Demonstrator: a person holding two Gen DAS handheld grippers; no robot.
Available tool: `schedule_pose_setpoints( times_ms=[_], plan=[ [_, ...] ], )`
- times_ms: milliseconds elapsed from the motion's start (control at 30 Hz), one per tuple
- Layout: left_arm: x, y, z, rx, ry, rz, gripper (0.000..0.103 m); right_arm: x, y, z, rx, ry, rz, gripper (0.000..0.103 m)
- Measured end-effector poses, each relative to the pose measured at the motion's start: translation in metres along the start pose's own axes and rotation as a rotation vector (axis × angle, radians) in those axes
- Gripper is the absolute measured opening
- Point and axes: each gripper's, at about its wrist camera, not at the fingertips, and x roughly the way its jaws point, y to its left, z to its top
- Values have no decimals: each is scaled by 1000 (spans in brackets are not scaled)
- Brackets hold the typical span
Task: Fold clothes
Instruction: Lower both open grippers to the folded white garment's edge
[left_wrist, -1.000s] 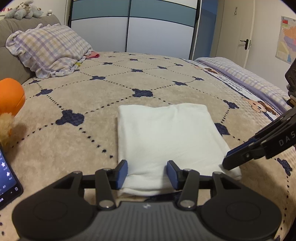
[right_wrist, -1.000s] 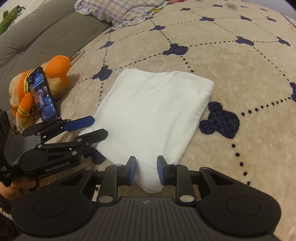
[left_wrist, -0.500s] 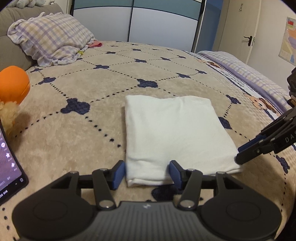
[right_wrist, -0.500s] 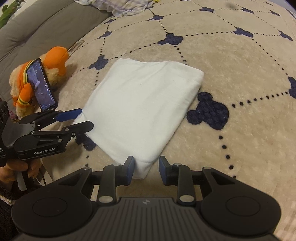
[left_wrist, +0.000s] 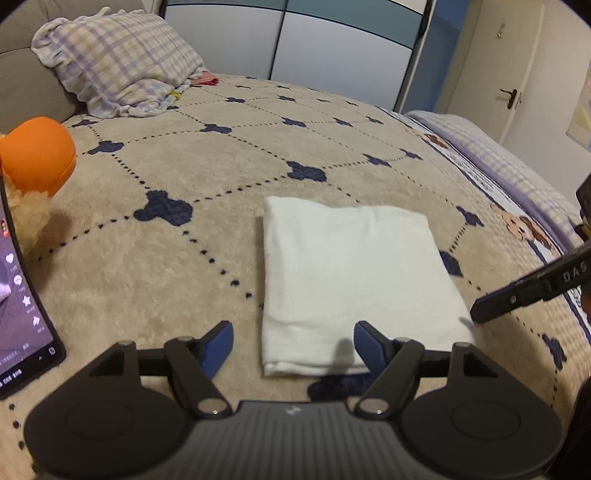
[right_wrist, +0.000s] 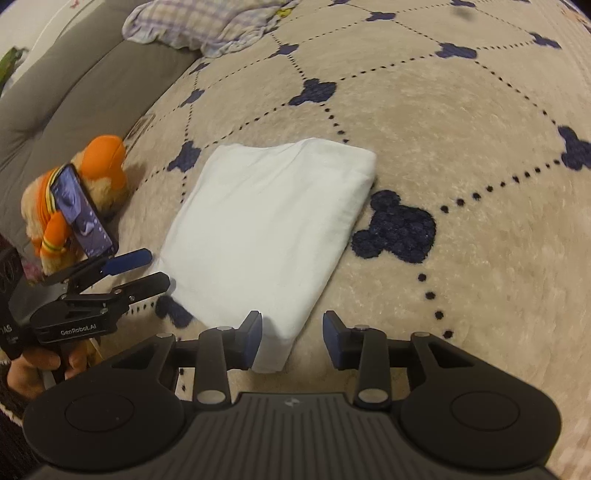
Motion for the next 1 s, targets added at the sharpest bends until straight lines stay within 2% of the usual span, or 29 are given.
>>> schedule_pose_setpoints(
  times_ms=[600, 767, 1000],
  plan=[
    [-4, 5, 11, -81, -47, 4, 77, 0, -13, 2, 128, -28, 35, 41],
    [2, 8, 16, -125, -43, -1, 77, 1, -26, 3, 240, -42, 88, 43],
    [15, 12, 24, -163, -8, 9, 80, 0, -30, 3, 293, -65, 85, 46]
  ],
)
